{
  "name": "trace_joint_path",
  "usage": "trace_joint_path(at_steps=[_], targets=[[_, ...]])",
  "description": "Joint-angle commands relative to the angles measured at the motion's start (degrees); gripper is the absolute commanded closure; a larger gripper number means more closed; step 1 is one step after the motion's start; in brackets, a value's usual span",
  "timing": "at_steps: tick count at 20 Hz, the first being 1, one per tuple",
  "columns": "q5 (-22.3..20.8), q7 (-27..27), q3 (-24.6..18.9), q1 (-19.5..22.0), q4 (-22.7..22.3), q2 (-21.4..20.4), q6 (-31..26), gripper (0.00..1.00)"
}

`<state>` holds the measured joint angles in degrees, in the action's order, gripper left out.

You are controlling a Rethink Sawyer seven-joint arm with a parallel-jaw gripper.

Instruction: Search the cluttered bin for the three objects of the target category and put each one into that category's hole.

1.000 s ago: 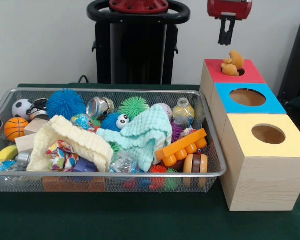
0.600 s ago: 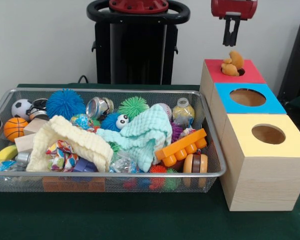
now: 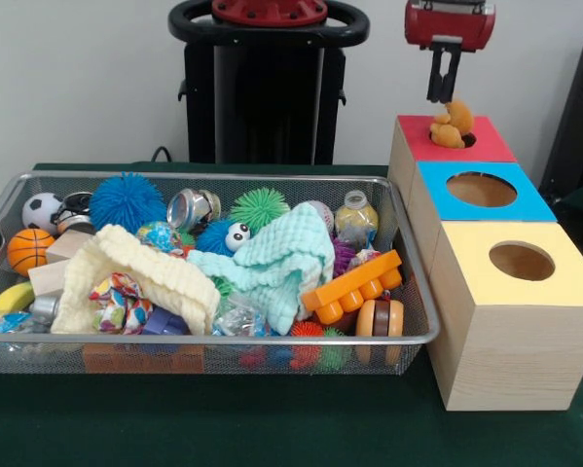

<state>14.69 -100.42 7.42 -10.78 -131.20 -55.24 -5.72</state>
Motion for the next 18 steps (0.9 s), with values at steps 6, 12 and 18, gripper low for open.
trace_joint_path(at_steps=[6,12,18], targets=[[-3.7,-14.4,-7.9,3.6,-1.4,11.2,16.2,1.0],[-1.7,-18.2,-6.6,-1.7,-3.7,15.3,24.3,1.0],[2.9,-16.4,-5.5,-5.0,-3.2,14.6,22.4,1.0]])
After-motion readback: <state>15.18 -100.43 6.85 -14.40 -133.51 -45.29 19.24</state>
